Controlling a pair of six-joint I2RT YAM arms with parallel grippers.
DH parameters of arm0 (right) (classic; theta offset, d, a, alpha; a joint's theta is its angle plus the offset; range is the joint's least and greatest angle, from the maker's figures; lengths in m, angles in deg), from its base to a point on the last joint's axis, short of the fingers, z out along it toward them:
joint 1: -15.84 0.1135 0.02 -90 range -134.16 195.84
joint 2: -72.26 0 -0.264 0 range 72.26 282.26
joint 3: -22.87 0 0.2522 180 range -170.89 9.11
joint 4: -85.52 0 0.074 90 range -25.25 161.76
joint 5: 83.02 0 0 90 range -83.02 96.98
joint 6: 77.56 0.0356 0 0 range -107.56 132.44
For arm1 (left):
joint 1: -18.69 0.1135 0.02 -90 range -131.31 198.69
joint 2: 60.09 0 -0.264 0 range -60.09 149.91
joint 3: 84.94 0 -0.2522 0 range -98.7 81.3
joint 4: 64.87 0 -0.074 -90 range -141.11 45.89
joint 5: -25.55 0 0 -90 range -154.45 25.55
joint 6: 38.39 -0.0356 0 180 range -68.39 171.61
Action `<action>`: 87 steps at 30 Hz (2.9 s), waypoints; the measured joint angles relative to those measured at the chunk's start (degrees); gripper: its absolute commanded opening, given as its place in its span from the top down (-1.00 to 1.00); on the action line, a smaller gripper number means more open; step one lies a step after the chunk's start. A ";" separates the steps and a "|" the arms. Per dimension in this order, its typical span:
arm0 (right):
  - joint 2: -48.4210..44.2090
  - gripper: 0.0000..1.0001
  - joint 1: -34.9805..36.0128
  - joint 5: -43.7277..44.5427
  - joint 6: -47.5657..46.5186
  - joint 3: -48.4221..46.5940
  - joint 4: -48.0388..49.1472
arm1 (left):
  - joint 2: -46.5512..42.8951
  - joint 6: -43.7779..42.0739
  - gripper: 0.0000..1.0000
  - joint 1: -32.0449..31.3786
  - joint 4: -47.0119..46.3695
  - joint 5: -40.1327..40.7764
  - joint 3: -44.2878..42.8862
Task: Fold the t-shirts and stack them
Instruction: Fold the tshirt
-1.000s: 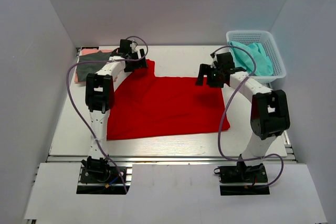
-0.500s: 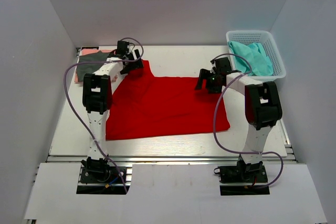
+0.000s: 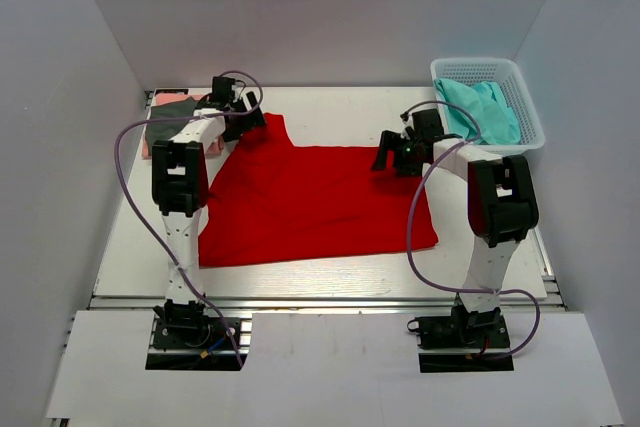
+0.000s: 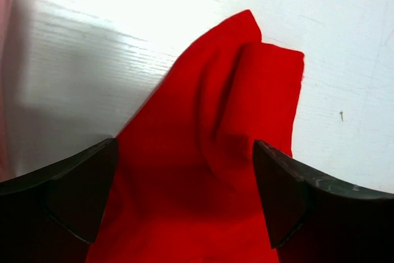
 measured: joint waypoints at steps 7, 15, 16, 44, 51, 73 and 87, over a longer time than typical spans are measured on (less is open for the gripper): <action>-0.33 -0.81 -0.11 -0.20 -1.27 -1.92 0.22 | 0.00 4.17 -1.00 -0.07 4.15 5.46 -1.09; -0.61 -0.81 -0.37 0.26 -1.25 -2.05 0.39 | -3.32 10.73 -1.00 -0.02 5.46 9.20 3.63; -0.63 -0.81 -0.37 0.46 -1.25 -2.05 0.37 | -3.78 11.34 -1.00 -0.02 5.84 9.60 4.11; -2.91 -0.81 -0.35 6.49 -3.80 -6.82 -1.42 | 10.23 -1.60 -0.72 0.00 0.52 12.37 -16.76; -2.91 -0.81 -0.35 6.95 -3.76 -6.84 -2.67 | 11.93 -1.22 -0.07 -0.02 -0.76 17.11 -17.00; -2.86 -0.81 -0.37 12.31 -3.50 -7.13 -4.33 | 10.97 -4.50 1.00 -1.55 -1.79 20.68 -13.73; 9.07 -0.81 -0.70 19.87 4.90 -25.29 -7.67 | 6.75 -6.71 1.00 -1.68 -6.34 19.67 -5.68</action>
